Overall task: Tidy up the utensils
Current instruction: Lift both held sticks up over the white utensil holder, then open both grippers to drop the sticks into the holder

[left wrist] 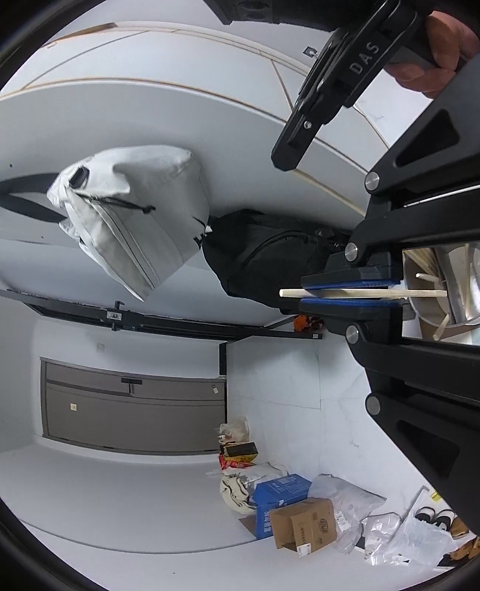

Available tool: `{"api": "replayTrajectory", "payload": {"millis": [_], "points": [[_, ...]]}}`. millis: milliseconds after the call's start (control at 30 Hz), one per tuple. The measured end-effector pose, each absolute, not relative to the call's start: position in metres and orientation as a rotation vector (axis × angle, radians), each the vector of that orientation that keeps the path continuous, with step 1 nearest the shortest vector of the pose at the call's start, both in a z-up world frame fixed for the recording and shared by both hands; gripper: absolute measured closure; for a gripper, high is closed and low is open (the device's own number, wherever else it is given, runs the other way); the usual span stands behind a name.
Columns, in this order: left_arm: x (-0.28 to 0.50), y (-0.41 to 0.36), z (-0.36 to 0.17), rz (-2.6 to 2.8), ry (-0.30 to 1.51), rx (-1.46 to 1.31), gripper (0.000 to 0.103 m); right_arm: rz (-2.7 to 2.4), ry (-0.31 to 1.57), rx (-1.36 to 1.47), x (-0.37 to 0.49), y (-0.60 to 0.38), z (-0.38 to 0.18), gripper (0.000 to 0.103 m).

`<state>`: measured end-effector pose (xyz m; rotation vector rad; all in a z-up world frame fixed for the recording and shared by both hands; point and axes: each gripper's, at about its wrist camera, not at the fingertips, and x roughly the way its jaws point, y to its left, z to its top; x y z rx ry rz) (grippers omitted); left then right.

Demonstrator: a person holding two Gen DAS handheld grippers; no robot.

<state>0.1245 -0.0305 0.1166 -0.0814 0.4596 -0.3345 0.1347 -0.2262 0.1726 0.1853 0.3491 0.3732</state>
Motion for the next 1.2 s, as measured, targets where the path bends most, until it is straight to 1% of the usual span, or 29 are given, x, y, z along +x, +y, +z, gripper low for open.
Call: {"api": "replayTrajectory", "payload": {"millis": [467, 1200], "points": [[0.15, -0.032, 0.095, -0.379, 0.49, -0.094, 0.102, 0.394, 0.398, 0.171, 0.164, -0.216, 0.147, 0.098], [0.151, -0.038, 0.064, -0.462, 0.562, -0.071, 0.102, 0.435, 0.504, 0.155, 0.176, -0.211, 0.1, 0.098]]}}
